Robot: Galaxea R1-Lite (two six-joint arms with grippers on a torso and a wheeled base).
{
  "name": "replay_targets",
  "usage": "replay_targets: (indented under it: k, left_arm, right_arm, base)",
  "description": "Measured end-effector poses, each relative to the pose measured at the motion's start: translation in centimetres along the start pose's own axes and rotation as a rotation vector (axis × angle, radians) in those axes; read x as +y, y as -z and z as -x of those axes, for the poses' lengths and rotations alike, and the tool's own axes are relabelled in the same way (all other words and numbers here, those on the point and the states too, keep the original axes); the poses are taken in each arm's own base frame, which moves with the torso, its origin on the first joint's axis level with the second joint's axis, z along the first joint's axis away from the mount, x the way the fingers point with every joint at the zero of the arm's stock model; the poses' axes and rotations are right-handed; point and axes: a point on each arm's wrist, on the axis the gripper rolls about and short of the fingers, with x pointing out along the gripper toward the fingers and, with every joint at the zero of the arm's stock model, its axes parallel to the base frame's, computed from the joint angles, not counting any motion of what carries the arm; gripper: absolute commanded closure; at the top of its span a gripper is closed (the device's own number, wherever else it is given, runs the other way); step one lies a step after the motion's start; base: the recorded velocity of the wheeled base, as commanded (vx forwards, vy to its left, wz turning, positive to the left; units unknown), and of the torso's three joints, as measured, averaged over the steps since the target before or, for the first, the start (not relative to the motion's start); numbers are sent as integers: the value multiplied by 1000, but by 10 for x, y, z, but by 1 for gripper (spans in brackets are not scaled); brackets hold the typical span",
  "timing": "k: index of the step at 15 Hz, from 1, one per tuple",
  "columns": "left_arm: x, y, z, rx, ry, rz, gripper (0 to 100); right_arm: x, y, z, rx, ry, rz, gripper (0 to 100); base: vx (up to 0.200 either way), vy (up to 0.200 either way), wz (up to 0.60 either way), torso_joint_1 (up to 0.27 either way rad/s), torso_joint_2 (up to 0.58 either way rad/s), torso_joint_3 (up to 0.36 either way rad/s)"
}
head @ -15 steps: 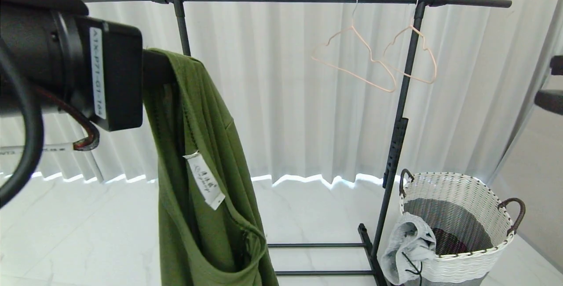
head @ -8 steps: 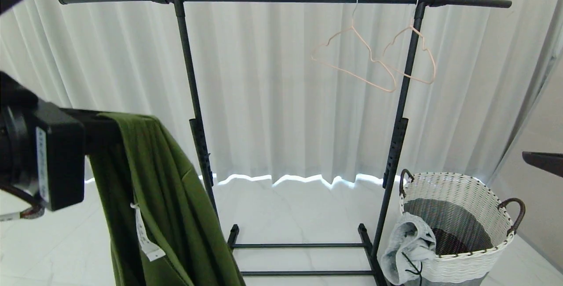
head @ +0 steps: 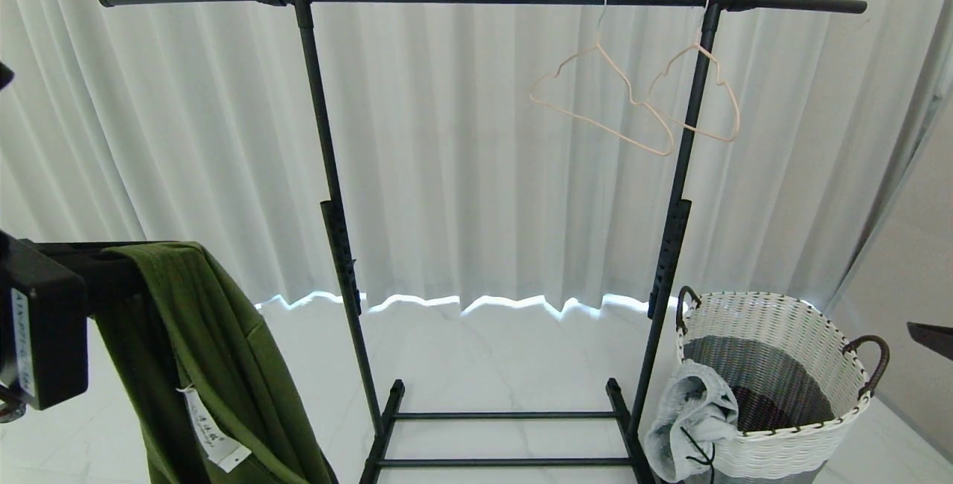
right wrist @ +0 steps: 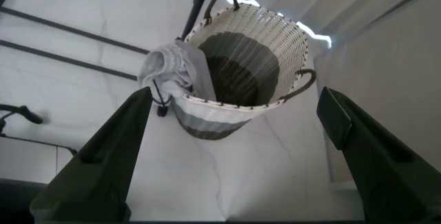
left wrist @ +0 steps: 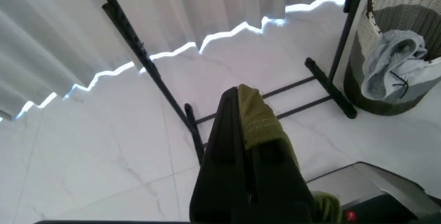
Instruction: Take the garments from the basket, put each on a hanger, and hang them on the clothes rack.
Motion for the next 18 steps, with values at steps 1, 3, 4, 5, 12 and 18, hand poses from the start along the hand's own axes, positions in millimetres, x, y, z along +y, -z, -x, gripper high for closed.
replay_targets:
  k: [1,3,4,5,12,18]
  left_arm:
    - [0,0,1,-2,-1,1,100]
    - [1,-2,2,-12,-3,-27,100]
    - [2,-3,3,-18,-4,-56,100]
    - [2,-3,4,-20,-4,-76,100]
    - [2,-7,3,-42,-6,-81,100]
    - [3,-13,6,-97,-13,-103,100]
  right_arm:
    - [0,3,0,4,2,-1,0]
    - [0,7,3,1,0,-14,0]
    - [0,8,4,-2,1,-29,0]
    - [-1,9,6,-7,1,-49,0]
    - [-3,11,13,-32,-1,-63,0]
    - [-3,12,15,-42,2,-66,0]
  base:
    - [0,0,0,0,0,0]
    - [0,0,0,0,0,0]
    - [0,0,0,12,-56,-27]
    - [0,0,0,66,-242,-168]
    - [0,0,0,139,-415,-279]
    - [0,0,0,191,-471,-284]
